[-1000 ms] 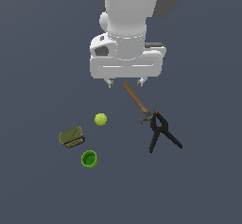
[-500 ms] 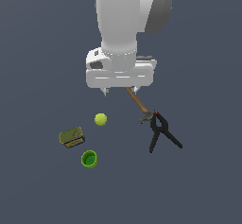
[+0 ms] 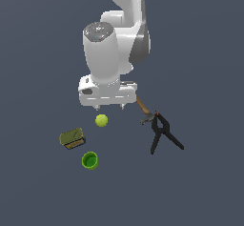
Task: Pick up a designated object from a clutter of objects.
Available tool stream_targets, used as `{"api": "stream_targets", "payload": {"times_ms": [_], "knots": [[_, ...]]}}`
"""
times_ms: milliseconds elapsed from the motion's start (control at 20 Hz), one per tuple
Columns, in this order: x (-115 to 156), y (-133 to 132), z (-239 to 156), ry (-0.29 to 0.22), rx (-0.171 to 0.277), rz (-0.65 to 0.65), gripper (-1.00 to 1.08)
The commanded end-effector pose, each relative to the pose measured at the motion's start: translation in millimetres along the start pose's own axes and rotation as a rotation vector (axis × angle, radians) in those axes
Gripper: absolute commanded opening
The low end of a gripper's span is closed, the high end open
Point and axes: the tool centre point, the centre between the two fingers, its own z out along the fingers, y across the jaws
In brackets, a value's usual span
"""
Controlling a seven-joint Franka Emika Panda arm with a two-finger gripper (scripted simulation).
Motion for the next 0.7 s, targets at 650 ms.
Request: {"api": "stream_targets", "payload": {"times_ms": [650], "knots": [[-44.8,54.9,104.9,-0.019,-0.012,-0.031,1.0]]}}
